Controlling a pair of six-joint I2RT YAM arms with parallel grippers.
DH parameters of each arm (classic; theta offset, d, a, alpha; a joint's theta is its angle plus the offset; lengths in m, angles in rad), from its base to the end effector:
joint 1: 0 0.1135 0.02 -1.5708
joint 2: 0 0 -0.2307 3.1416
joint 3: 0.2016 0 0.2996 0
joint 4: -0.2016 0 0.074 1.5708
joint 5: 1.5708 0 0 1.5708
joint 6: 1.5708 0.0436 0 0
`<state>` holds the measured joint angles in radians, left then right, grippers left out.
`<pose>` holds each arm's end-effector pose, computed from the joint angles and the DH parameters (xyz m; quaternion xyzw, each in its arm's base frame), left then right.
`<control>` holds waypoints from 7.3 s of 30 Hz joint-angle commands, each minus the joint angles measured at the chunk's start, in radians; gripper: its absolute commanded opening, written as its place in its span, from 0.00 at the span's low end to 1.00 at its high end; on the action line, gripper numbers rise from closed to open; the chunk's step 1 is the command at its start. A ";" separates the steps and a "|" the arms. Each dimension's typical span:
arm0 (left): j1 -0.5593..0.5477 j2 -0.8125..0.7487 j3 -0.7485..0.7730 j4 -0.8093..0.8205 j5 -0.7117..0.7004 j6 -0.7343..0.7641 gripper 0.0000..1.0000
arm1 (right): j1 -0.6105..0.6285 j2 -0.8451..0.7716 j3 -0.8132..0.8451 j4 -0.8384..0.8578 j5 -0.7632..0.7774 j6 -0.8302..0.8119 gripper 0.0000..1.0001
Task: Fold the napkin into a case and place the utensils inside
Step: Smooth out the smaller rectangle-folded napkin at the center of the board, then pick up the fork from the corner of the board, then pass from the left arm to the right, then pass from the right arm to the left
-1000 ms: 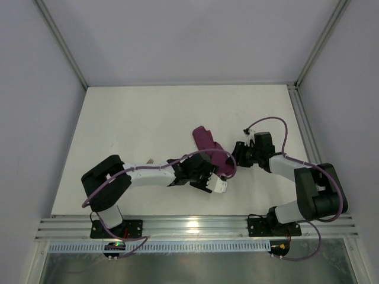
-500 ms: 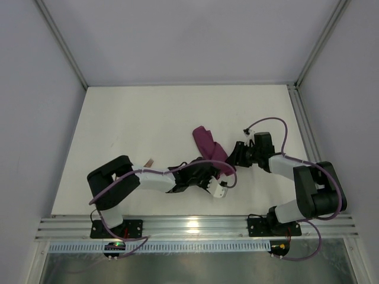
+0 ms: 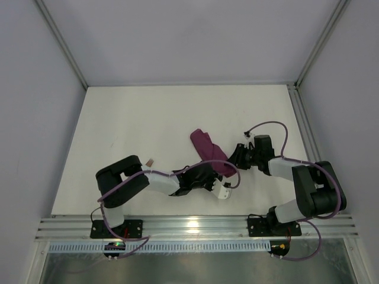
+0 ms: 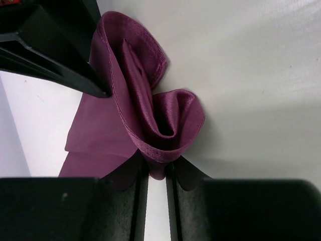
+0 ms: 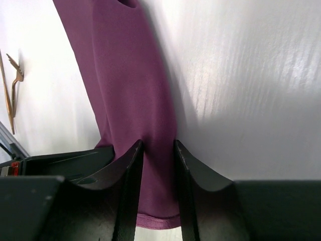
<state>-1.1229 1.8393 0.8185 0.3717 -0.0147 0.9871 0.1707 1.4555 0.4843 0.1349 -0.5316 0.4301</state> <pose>0.1649 -0.3417 0.0460 0.7775 0.4446 -0.0236 0.4441 0.2755 0.0699 0.0514 0.0230 0.9052 0.3367 0.2584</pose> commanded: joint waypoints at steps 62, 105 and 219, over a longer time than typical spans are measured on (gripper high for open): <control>0.755 -0.575 0.179 -0.991 0.195 -0.579 0.66 | 0.248 -0.273 0.060 -0.308 0.274 -0.080 0.15; 0.894 -0.638 0.315 -0.886 0.355 -1.054 0.00 | 0.464 -0.232 0.540 -0.227 0.355 -0.145 0.36; 0.514 -0.376 0.559 -1.393 0.093 0.644 0.00 | 0.497 0.187 0.686 -0.044 -0.298 0.010 0.03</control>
<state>-0.6064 1.4654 1.3739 -1.0267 0.0826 1.6543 0.6773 1.7058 1.1828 0.0448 -0.8333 0.4473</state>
